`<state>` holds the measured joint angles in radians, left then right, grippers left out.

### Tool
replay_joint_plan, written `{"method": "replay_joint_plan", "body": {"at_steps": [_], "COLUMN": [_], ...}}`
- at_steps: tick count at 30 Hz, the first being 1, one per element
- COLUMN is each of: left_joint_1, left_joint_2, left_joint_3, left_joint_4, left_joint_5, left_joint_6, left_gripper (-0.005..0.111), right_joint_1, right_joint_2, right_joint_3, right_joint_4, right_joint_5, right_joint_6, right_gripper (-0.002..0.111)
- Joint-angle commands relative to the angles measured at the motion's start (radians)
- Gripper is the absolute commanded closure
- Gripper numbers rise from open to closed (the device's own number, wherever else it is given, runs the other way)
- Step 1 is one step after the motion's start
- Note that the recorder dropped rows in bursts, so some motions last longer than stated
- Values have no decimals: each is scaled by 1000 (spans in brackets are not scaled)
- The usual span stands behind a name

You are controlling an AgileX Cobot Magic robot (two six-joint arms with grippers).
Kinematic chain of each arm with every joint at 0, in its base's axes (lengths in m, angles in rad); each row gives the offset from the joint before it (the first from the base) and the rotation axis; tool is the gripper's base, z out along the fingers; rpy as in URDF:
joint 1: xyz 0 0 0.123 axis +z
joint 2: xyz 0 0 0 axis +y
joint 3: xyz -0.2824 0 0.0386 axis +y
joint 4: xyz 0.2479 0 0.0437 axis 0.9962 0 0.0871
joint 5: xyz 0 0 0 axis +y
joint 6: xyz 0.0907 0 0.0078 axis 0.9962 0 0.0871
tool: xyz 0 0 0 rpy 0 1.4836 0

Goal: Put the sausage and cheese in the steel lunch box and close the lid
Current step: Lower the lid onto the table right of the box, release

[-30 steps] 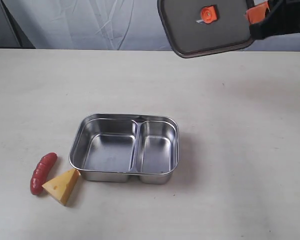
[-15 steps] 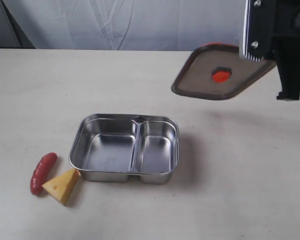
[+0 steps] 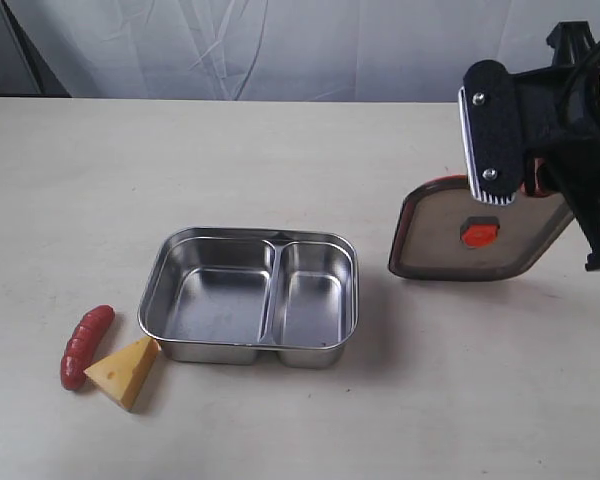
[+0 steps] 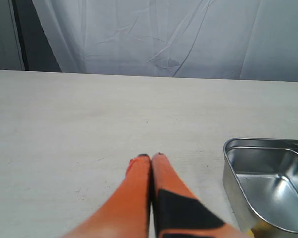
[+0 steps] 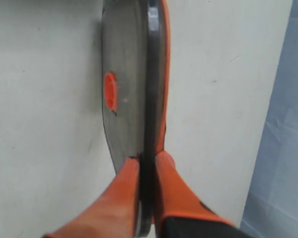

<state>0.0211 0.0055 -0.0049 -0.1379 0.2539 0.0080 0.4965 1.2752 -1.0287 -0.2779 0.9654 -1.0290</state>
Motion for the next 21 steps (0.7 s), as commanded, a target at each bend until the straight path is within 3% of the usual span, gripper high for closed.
{"method": "replay_joint_plan", "body": {"at_steps": [1,10,21], "left_joint_1": [-3,-3,-3], "left_joint_2": [-5,-5,-5], "left_joint_3": [5,5,5], "left_joint_4": [1,1,1], "left_joint_5": [-14,-14,-14], "left_joint_6": [0,0,0], "left_gripper": [107,107,107], "right_joint_1": [49,162,213], "right_joint_2": [13,13,13], "right_joint_3": [0,173,302], "right_joint_4": [-2,27,134], "right_joint_5": [85,90,-39], "right_joint_6": [63,142,180], "right_gripper": [109,109,109]}}
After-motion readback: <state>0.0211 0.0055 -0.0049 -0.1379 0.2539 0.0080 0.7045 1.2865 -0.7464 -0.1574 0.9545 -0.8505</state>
